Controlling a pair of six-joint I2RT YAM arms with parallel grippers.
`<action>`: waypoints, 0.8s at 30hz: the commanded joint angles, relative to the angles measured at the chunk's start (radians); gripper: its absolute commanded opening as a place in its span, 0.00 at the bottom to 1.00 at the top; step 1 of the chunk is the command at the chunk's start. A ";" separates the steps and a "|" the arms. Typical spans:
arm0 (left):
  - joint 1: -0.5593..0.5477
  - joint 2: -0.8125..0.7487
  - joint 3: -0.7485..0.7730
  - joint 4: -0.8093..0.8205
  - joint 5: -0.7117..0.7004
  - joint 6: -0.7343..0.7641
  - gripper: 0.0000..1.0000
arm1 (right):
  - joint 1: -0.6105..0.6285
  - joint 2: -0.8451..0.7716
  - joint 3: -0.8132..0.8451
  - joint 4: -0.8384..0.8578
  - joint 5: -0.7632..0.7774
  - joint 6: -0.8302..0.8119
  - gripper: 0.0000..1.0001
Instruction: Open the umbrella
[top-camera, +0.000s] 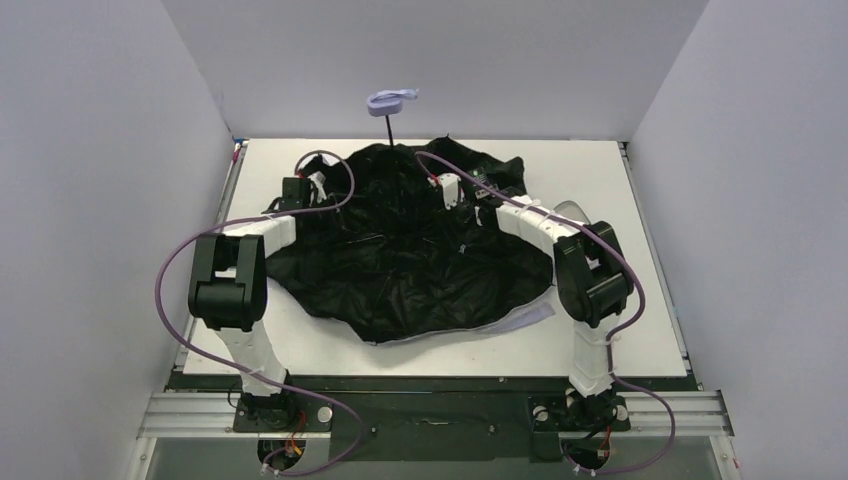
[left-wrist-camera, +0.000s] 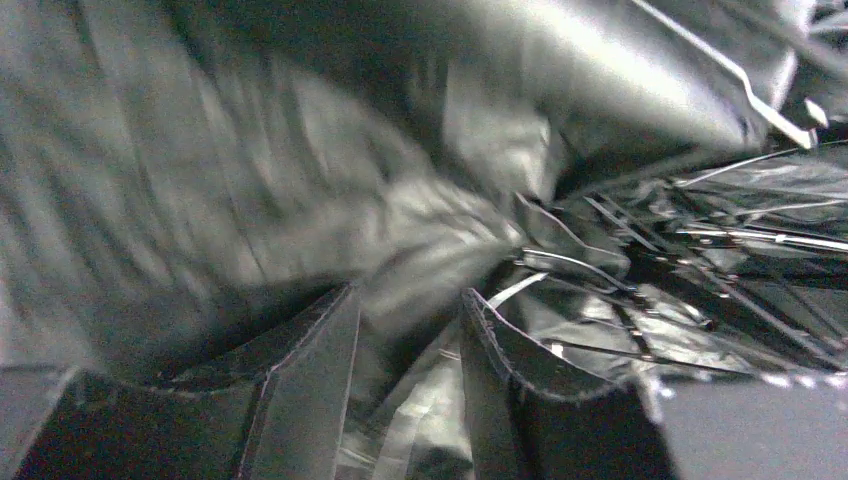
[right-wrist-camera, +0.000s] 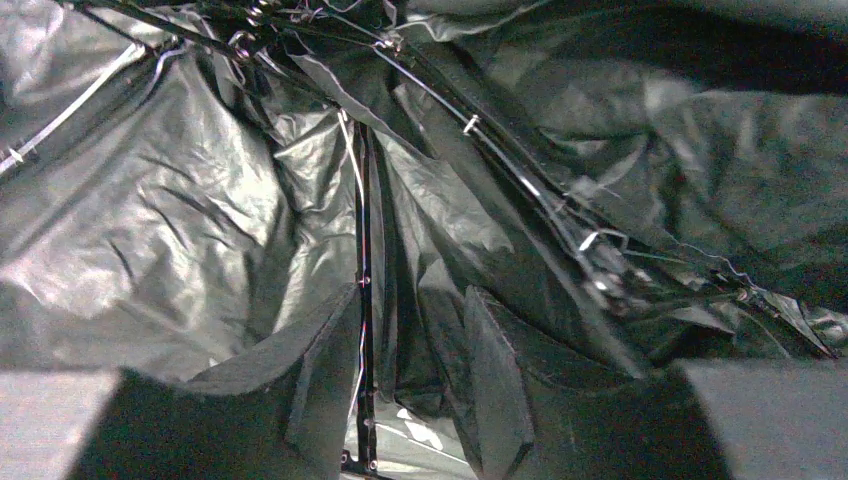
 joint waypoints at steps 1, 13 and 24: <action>0.028 -0.037 -0.005 -0.038 -0.023 0.081 0.38 | -0.038 -0.015 0.001 -0.072 -0.021 -0.038 0.38; 0.012 -0.157 0.060 0.275 0.231 -0.039 0.38 | -0.113 -0.145 0.046 0.451 -0.292 0.488 0.37; -0.122 0.000 0.128 0.405 0.129 -0.105 0.38 | -0.029 0.038 0.165 0.642 -0.145 0.654 0.32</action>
